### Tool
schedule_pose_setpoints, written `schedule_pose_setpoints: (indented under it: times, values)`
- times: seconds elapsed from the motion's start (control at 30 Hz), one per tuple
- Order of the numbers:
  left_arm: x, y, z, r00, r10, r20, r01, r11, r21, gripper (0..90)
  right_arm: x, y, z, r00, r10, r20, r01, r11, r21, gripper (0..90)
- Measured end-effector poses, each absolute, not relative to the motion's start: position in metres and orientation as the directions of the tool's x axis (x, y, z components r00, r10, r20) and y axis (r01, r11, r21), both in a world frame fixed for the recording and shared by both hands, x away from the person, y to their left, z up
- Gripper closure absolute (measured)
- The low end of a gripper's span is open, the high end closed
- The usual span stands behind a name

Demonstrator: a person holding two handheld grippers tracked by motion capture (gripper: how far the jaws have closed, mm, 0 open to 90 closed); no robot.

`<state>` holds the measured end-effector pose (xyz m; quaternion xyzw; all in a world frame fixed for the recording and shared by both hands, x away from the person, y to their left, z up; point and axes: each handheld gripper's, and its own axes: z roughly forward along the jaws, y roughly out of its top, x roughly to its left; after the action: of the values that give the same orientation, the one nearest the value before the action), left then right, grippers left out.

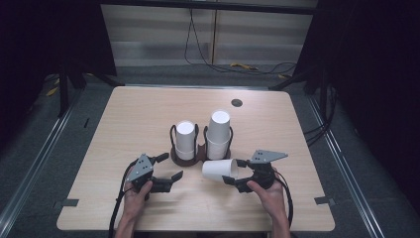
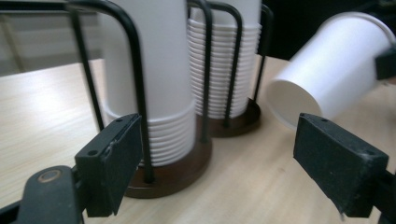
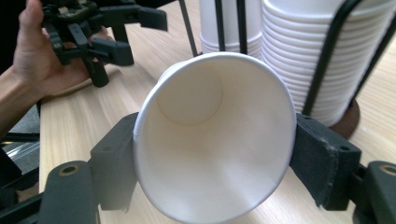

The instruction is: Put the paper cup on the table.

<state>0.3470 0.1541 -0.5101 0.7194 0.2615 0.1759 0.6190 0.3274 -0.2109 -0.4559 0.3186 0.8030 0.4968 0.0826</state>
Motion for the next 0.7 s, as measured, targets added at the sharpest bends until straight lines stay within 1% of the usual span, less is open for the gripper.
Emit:
schedule_pose_setpoints:
  times: [0.2,0.3,0.43,0.57,0.67,0.7]
  values:
    - [0.341,0.152,-0.51,0.766,0.642,-0.017,0.114,-0.109,0.987,15.0,0.326,-0.217,-0.45,-0.747,0.646,0.16,0.466,0.336,0.818,23.9]
    - [0.336,0.148,-0.51,0.732,0.681,0.019,0.093,-0.127,0.988,15.3,0.325,-0.218,-0.447,-0.749,0.644,0.156,0.466,0.345,0.815,23.8]
    - [0.332,0.152,-0.512,0.686,0.728,0.008,0.074,-0.08,0.994,15.6,0.326,-0.219,-0.441,-0.732,0.667,0.138,0.491,0.377,0.785,23.8]
    - [0.331,0.152,-0.512,0.666,0.746,0.018,0.07,-0.086,0.994,15.6,0.33,-0.224,-0.431,-0.707,0.697,0.118,0.517,0.397,0.758,23.8]
    - [0.332,0.152,-0.512,0.66,0.751,0.0,0.08,-0.071,0.994,15.6,0.333,-0.229,-0.425,-0.695,0.71,0.113,0.533,0.403,0.744,23.8]
    - [0.331,0.152,-0.511,0.661,0.751,0.016,0.073,-0.085,0.994,15.7,0.334,-0.231,-0.422,-0.699,0.707,0.103,0.53,0.416,0.739,23.8]
